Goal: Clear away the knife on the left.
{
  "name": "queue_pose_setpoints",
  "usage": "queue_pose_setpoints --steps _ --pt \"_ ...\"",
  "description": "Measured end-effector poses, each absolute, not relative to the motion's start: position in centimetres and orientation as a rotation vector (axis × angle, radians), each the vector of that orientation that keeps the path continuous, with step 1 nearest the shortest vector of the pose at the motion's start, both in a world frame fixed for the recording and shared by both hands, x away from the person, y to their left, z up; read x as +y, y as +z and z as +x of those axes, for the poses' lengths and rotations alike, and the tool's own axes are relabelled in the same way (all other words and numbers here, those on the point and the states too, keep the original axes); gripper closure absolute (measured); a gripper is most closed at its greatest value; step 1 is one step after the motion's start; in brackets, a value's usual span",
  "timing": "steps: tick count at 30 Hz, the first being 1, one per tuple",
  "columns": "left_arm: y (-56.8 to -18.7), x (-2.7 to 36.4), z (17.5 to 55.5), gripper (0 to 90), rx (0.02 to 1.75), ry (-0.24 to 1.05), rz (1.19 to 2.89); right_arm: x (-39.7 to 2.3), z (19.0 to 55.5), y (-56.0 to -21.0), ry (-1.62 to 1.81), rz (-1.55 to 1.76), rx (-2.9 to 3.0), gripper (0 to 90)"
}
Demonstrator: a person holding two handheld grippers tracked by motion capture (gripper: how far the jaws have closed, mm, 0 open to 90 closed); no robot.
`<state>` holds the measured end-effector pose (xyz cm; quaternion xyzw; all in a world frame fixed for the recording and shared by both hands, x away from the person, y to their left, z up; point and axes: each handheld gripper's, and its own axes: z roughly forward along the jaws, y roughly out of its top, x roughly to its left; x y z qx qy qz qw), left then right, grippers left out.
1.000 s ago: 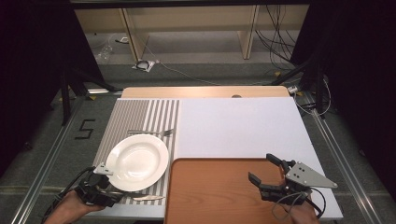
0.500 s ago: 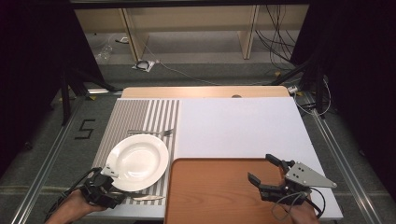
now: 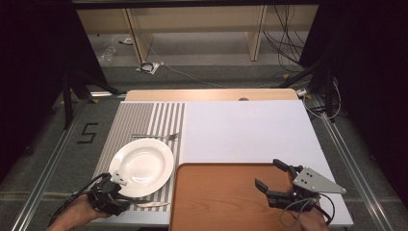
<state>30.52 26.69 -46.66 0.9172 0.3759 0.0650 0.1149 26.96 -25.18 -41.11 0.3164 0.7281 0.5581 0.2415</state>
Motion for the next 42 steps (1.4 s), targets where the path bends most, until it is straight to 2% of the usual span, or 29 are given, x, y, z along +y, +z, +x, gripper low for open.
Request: queue_pose_setpoints --steps 5,6,7,12,15,19,23,35,42 --pt "-46.5 26.4 30.6 47.6 1.116 0.167 2.717 -25.2 26.9 -41.1 1.523 0.868 1.999 16.7" --pt "-46.5 26.3 30.5 47.6 1.103 0.162 2.725 -25.2 26.9 -41.1 1.523 0.868 1.999 16.7" --pt "-46.4 26.1 30.4 51.9 1.068 0.172 2.750 -25.1 26.9 -41.1 1.526 0.866 1.997 16.7" --pt "-46.4 25.8 30.4 54.1 1.046 0.169 2.772 -25.1 26.9 -41.1 1.519 0.859 2.001 16.8" --pt "-46.3 25.4 30.3 60.2 0.995 0.172 2.805 -25.1 26.9 -41.1 1.520 0.857 2.003 16.8" --pt "-46.3 25.3 30.3 62.8 0.967 0.167 2.820 -25.1 26.9 -41.1 1.521 0.856 2.003 16.9" --pt "-46.3 25.0 30.1 70.2 0.925 0.167 2.842 -25.1 26.9 -41.1 1.522 0.852 2.004 17.1" --pt "-46.3 24.4 29.7 78.4 0.822 0.185 2.894 -25.0 26.9 -41.1 1.516 0.852 2.009 17.2" --pt "-46.3 24.2 29.6 79.3 0.810 0.201 2.905 -25.1 26.9 -41.1 1.516 0.855 2.005 17.4"
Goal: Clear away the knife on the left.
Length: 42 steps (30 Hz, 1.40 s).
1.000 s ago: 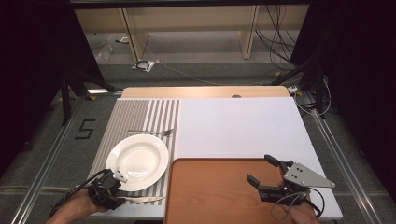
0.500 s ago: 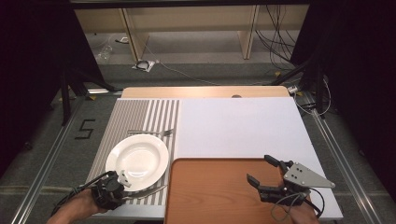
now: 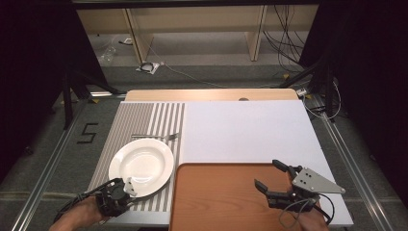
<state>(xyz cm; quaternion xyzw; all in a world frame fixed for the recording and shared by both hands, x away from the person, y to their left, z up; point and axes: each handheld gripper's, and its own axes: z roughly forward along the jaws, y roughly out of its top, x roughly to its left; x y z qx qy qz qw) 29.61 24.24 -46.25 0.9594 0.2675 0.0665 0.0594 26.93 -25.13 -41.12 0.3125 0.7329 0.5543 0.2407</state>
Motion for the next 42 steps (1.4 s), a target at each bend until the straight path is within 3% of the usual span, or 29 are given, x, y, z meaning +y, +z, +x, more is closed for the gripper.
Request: queue_pose_setpoints --steps 20,32,42 --pt "-44.1 24.2 27.7 79.4 0.736 0.184 2.852 -25.1 27.0 -41.2 1.514 0.857 2.008 17.4" --pt "-40.9 19.9 27.1 79.3 0.691 0.275 2.640 -25.1 26.9 -41.1 1.517 0.847 2.005 17.4" --pt "-41.1 16.6 28.6 79.3 0.726 0.278 2.554 -25.1 26.8 -41.0 1.518 0.848 2.006 17.4"
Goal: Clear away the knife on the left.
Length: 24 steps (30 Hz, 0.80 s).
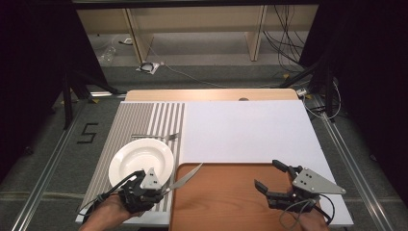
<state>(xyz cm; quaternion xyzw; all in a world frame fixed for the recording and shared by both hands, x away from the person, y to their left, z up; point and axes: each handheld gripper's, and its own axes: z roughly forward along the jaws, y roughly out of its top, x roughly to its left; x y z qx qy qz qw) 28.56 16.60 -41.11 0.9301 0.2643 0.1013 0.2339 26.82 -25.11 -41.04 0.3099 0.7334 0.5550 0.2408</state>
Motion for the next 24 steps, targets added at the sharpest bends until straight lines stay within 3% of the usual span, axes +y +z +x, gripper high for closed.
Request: queue_pose_setpoints --steps 12,24 --pt "-41.4 14.5 29.7 79.4 0.783 0.254 2.460 -25.1 26.8 -41.0 1.519 0.848 2.001 17.4" --pt "-42.0 12.1 29.2 79.3 0.765 0.153 2.493 -25.1 26.8 -41.0 1.520 0.846 2.000 17.4"
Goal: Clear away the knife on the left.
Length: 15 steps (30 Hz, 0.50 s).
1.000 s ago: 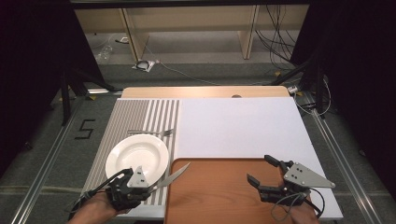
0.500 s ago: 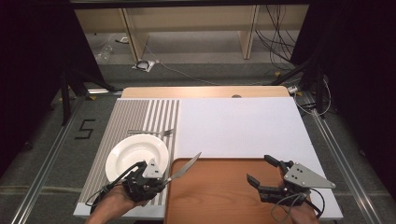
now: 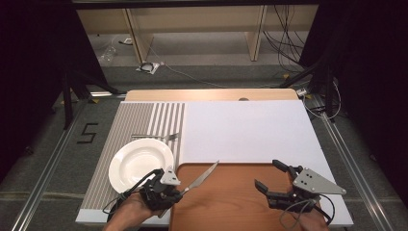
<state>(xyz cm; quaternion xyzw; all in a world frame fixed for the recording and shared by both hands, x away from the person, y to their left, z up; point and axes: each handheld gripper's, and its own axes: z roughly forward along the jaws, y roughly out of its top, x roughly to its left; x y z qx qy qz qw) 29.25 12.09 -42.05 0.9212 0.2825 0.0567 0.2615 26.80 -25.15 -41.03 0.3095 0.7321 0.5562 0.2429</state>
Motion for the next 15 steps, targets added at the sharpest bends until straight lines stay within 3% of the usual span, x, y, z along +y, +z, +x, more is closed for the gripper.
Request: queue_pose_setpoints --steps 15 --pt "-42.4 9.1 28.3 79.3 0.716 0.012 2.536 -25.2 26.8 -41.0 1.530 0.850 1.994 17.4"
